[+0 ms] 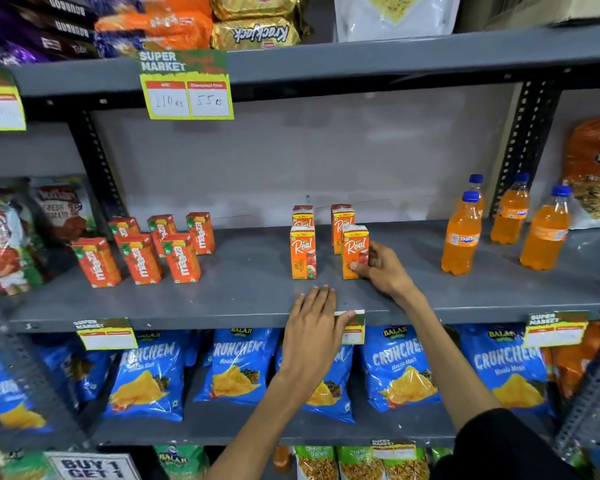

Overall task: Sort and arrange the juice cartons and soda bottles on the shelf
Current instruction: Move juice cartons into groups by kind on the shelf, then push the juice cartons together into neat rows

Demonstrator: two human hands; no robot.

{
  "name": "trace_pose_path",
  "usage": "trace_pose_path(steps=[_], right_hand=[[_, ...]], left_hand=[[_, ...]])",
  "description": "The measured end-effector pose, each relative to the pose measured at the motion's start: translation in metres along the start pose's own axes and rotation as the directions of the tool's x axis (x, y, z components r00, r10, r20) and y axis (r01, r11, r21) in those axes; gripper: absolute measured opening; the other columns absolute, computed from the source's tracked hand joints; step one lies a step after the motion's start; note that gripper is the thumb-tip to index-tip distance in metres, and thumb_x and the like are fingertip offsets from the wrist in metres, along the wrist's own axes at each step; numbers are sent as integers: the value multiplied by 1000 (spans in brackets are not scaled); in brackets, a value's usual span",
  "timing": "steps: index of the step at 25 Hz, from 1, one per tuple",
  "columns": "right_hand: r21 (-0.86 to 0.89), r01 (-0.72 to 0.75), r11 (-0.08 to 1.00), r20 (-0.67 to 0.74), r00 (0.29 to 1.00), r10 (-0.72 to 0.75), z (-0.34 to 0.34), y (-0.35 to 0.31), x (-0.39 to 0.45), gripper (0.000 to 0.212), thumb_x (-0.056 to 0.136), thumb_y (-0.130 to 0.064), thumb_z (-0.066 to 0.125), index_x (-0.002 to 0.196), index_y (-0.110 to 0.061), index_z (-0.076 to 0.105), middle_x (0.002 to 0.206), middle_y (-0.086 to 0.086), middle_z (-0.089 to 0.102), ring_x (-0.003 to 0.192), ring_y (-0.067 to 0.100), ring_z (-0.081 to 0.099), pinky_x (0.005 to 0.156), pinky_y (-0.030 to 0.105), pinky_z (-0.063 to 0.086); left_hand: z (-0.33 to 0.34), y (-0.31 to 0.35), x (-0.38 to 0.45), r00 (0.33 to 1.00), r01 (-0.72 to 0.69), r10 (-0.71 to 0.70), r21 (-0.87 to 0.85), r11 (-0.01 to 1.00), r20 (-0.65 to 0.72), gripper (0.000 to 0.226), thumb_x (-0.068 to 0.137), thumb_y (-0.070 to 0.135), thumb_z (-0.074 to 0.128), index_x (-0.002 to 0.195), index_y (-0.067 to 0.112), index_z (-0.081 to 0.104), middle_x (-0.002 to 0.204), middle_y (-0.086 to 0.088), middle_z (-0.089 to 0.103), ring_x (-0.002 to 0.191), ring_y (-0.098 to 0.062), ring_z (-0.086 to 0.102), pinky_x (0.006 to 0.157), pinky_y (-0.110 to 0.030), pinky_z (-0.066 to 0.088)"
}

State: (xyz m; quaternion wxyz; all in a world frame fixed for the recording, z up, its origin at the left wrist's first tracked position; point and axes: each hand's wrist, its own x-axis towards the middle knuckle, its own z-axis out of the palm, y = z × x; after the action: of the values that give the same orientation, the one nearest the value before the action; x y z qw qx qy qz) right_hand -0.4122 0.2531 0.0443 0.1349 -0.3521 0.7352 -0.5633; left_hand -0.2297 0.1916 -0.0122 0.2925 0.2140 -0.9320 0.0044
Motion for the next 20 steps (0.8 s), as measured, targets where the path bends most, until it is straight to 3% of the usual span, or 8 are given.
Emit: trace_pose_path(steps=[3,5,7,9,11,15,17,20], right_hand=[[-8,-2,1000,12,1000,2,-1,-5,-5,54,86,-12,72,135,-9,49,128,4,64,119,24,63,82,20,54],[7,-8,1000,-27,1000,9,0,-9,-16,66,84,-13,74,141,-9,42,133,8,62,119,22,62,85,23,55],[-76,34,997,-218,975,-50,6,-10,-34,73,82,-17,77,144,-11,38,137,9,58,123,19,56,102,36,49],[-175,126,977,-423,886,-190,22,-14,-56,64,82,-16,76,138,-16,46,131,5,60,117,10,54,99,28,44],[-171,237,956,-482,826,-291,47,-29,-73,49,84,-11,73,128,-19,54,118,3,65,104,6,59,91,20,44],[64,334,941,-359,887,-290,111,-61,-79,30,84,-6,70,109,-22,63,92,-2,69,83,8,67,78,16,53],[152,300,942,-283,926,-249,153,-76,-70,28,83,-4,70,106,-19,63,87,1,70,76,8,66,71,14,52],[234,229,945,-212,961,-180,218,-95,-51,26,81,-1,71,100,-16,62,80,7,69,75,17,66,67,14,50]], left_hand=[[2,-2,0,1000,-7,7,-10,1000,1,63,103,54,34,145,10,50,151,-7,52,144,-22,42,123,-41,28],[-1,-4,-1,1000,-21,21,-44,999,-13,62,103,54,35,145,11,49,153,-6,50,145,-21,41,123,-40,28],[-6,-12,-6,998,-33,26,-115,993,-62,57,103,53,40,143,14,52,154,-5,49,144,-20,42,123,-39,29],[-16,-28,-15,989,-36,9,-181,983,-146,49,102,48,48,139,16,57,152,-5,51,142,-18,46,122,-40,31],[-28,-55,-26,957,-44,-22,-219,975,-291,38,101,37,58,130,14,65,143,-6,60,134,-19,55,118,-43,37],[-66,-126,-40,828,58,-239,-347,936,-507,19,99,21,63,113,12,72,117,-3,74,110,-18,66,101,-37,50],[-90,-168,-43,768,154,-387,-440,885,-510,16,98,21,64,111,16,71,112,-1,74,105,-19,65,94,-30,50],[-116,-231,-39,726,268,-553,-572,775,-408,22,96,22,65,117,15,66,118,-5,69,111,-23,62,98,-39,49]])
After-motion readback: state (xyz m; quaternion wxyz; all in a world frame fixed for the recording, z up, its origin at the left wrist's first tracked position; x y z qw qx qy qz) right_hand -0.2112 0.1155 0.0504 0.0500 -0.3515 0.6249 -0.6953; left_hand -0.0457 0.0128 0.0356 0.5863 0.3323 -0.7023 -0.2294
